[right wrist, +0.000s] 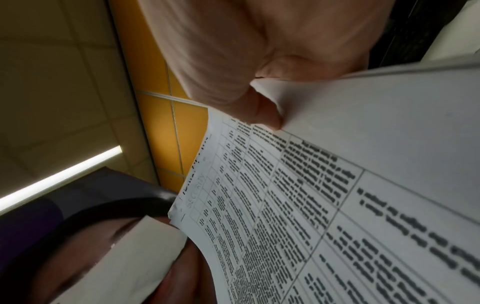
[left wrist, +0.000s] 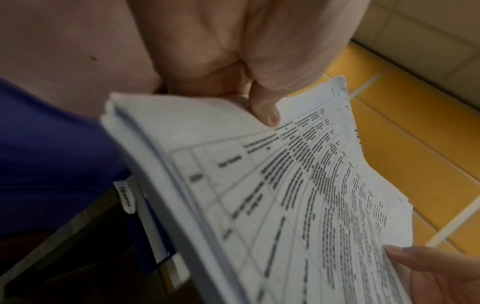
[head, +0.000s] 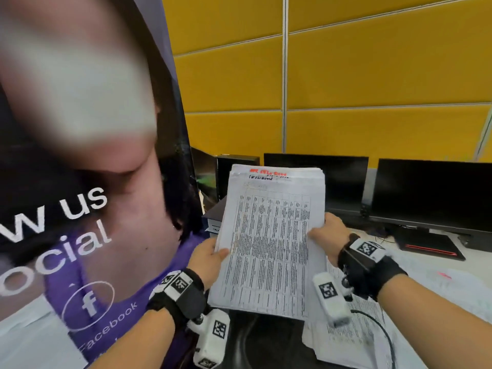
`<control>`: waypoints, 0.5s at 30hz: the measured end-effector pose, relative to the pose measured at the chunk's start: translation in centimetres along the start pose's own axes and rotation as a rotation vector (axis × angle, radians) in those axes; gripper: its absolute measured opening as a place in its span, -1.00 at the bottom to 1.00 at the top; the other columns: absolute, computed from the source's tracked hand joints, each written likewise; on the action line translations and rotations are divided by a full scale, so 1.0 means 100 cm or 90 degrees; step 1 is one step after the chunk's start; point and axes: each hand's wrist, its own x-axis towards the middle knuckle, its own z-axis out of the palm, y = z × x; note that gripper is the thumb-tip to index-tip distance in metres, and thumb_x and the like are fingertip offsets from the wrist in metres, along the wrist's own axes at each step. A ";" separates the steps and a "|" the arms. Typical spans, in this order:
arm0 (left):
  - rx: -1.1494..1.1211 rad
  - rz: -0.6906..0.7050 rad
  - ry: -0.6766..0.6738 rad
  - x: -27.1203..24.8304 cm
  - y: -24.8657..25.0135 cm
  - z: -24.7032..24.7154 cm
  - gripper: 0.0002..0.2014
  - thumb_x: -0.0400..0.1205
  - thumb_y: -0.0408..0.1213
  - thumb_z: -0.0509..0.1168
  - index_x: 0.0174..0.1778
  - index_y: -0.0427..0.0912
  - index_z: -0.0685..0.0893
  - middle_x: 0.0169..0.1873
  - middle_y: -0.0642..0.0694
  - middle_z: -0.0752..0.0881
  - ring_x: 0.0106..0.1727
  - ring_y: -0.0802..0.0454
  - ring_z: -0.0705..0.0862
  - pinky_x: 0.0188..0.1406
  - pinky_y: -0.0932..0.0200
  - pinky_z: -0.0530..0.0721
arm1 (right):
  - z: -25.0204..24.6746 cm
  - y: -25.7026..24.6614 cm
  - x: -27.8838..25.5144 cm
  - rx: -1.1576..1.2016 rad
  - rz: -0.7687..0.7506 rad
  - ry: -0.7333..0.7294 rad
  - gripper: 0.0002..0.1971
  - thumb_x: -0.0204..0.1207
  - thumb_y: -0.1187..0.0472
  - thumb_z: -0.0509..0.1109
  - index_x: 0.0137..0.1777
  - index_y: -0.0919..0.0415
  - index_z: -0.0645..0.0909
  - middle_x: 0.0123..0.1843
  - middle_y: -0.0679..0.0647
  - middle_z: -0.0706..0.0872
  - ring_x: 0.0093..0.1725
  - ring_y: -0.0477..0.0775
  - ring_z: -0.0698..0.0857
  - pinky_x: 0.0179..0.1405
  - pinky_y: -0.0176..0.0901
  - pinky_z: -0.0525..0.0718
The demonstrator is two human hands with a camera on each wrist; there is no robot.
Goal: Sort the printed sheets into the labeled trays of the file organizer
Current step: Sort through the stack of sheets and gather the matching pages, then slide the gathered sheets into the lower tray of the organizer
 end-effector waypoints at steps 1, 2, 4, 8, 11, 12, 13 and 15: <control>0.013 -0.002 0.017 0.008 -0.007 -0.010 -0.87 0.68 -0.45 0.21 0.07 -0.25 0.63 0.01 -0.25 0.76 0.05 -0.20 0.74 0.16 -0.13 0.68 | 0.016 -0.004 0.005 -0.005 -0.001 -0.012 -0.67 0.45 0.64 0.20 -0.11 0.22 0.64 -0.02 0.22 0.75 -0.05 0.25 0.72 -0.04 0.05 0.69; 0.024 -0.006 0.032 0.017 -0.015 -0.021 -0.87 0.67 -0.45 0.23 0.06 -0.26 0.65 0.00 -0.26 0.77 0.04 -0.21 0.74 0.16 -0.17 0.68 | 0.032 -0.006 0.010 -0.006 0.000 -0.019 -0.67 0.45 0.62 0.20 -0.19 0.19 0.63 -0.09 0.19 0.74 -0.10 0.21 0.71 -0.05 0.04 0.69; 0.047 -0.024 0.054 0.036 -0.030 -0.043 -0.87 0.65 -0.43 0.26 0.06 -0.29 0.66 -0.03 -0.24 0.77 0.01 -0.21 0.74 0.11 -0.12 0.69 | 0.065 -0.006 0.025 -0.021 0.009 -0.022 -0.75 0.48 0.52 0.28 -0.24 0.16 0.62 -0.16 0.16 0.74 -0.14 0.18 0.70 -0.07 0.06 0.72; 0.106 -0.043 0.056 0.072 -0.059 -0.082 -0.89 0.64 -0.43 0.29 0.01 -0.33 0.68 -0.11 -0.18 0.73 -0.12 -0.11 0.67 -0.13 0.17 0.56 | 0.127 0.011 0.062 -0.145 0.071 0.030 -0.77 0.45 0.35 0.36 0.11 0.35 0.60 0.05 0.28 0.71 0.09 0.32 0.69 0.15 0.22 0.69; 0.124 -0.063 0.026 0.106 -0.081 -0.109 -0.90 0.64 -0.45 0.28 -0.01 -0.35 0.69 -0.15 -0.20 0.72 -0.21 -0.07 0.63 -0.27 0.20 0.54 | 0.165 0.020 0.083 -0.203 0.143 0.015 -0.56 0.40 0.39 0.34 0.31 0.40 0.53 0.24 0.35 0.64 0.25 0.36 0.63 0.24 0.16 0.64; 0.133 -0.073 0.014 0.118 -0.089 -0.116 -0.91 0.64 -0.45 0.27 -0.03 -0.33 0.69 -0.17 -0.20 0.71 -0.22 -0.07 0.62 -0.27 0.20 0.53 | 0.176 0.025 0.091 -0.206 0.165 0.012 -0.52 0.39 0.39 0.34 0.35 0.40 0.51 0.28 0.36 0.62 0.27 0.35 0.62 0.25 0.16 0.64; 0.137 -0.080 0.005 0.125 -0.096 -0.119 -0.92 0.64 -0.46 0.27 -0.07 -0.30 0.68 -0.18 -0.20 0.71 -0.21 -0.08 0.62 -0.23 0.19 0.53 | 0.182 0.028 0.095 -0.211 0.182 0.006 -0.51 0.39 0.39 0.34 0.36 0.40 0.49 0.30 0.35 0.61 0.28 0.35 0.61 0.25 0.15 0.64; 0.137 -0.096 -0.016 0.140 -0.110 -0.124 -0.93 0.64 -0.47 0.28 -0.10 -0.27 0.66 -0.18 -0.21 0.71 -0.18 -0.11 0.64 -0.16 0.17 0.54 | 0.193 0.031 0.101 -0.215 0.214 -0.009 -0.50 0.41 0.38 0.33 0.38 0.40 0.47 0.33 0.35 0.59 0.30 0.34 0.60 0.23 0.10 0.65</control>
